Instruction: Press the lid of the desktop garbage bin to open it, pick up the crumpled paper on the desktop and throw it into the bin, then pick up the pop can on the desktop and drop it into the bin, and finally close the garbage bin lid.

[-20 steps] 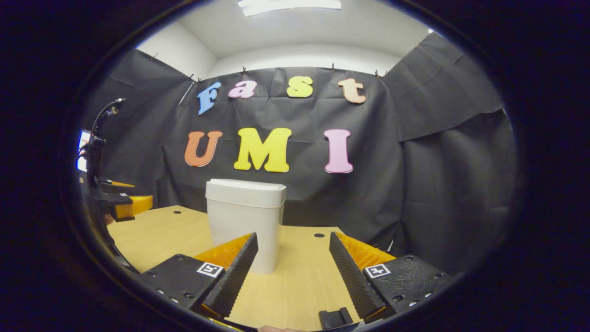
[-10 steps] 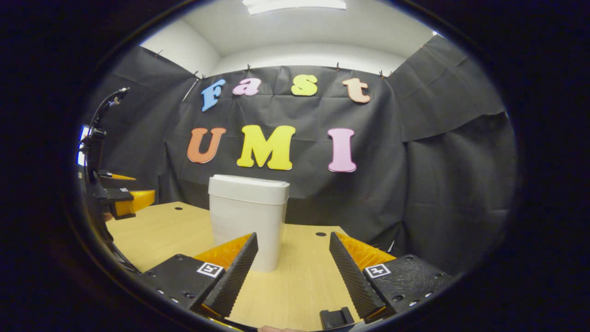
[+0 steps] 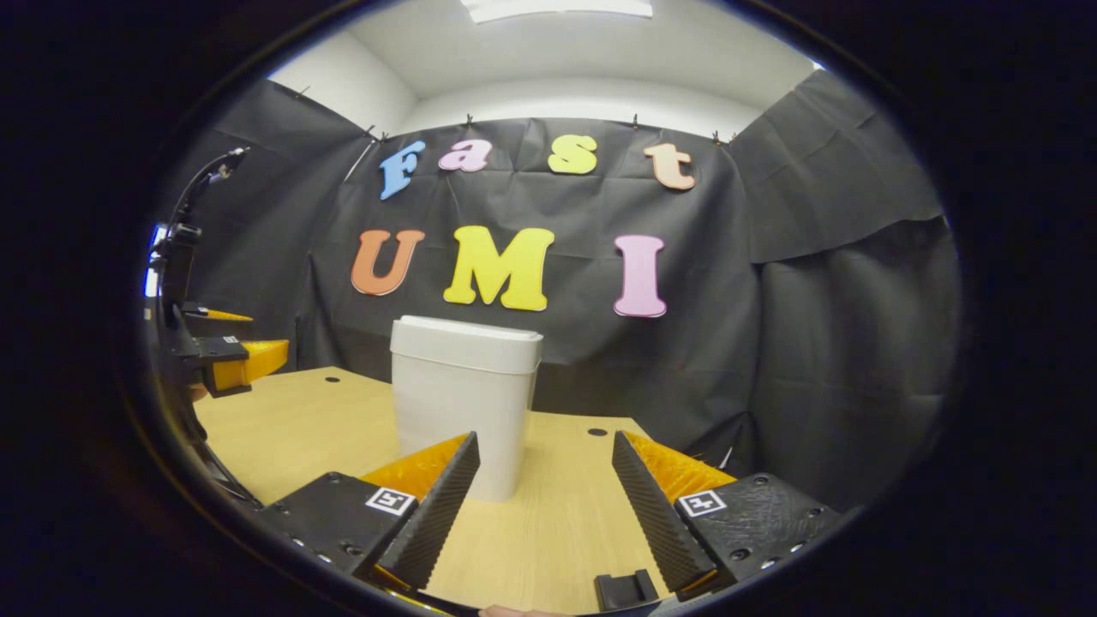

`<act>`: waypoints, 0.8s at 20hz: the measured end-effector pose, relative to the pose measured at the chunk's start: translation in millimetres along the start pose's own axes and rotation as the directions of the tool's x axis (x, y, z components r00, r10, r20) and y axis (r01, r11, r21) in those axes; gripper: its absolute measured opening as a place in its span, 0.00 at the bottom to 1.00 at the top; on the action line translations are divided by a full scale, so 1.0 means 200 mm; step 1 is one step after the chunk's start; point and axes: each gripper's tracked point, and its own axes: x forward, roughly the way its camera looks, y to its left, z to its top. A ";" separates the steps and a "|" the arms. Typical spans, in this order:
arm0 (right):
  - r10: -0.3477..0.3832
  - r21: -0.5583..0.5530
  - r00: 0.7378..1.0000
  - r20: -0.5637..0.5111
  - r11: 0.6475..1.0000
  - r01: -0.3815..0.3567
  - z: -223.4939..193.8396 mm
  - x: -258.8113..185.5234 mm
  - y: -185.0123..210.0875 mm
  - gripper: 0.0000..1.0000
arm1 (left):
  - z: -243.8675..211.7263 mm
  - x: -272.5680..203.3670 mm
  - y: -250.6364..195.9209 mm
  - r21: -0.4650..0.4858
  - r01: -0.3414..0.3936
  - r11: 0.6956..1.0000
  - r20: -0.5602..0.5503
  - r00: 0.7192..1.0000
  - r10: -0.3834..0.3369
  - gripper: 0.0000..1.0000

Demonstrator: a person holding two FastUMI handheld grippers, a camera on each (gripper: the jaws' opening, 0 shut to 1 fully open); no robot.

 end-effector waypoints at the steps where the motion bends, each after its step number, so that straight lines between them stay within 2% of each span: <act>1: -0.002 -0.005 1.000 0.000 1.000 0.002 0.00 0.00 0.00 0.95 | 0.00 0.00 -0.01 0.000 0.002 1.000 -0.001 1.000 -0.002 0.99; 7: -0.001 -0.013 1.000 -0.018 1.000 0.001 -0.03 0.01 0.01 0.95 | -0.01 0.00 -0.05 0.001 0.024 1.000 -0.010 1.000 -0.024 0.99; 10: 0.057 0.051 0.997 -0.045 0.997 -0.055 -0.05 0.00 0.07 0.95 | -0.02 0.00 -0.06 0.001 0.030 1.000 -0.010 1.000 -0.030 0.98; 15: 0.032 0.041 0.997 -0.067 0.999 -0.029 -0.08 0.02 0.02 0.98 | -0.03 0.01 -0.06 -0.001 0.033 0.999 -0.019 0.999 -0.033 0.98; 16: 0.037 0.053 0.997 -0.071 0.998 -0.033 -0.09 0.03 0.03 0.95 | -0.04 0.01 -0.07 -0.003 0.034 0.999 -0.023 0.999 -0.034 0.98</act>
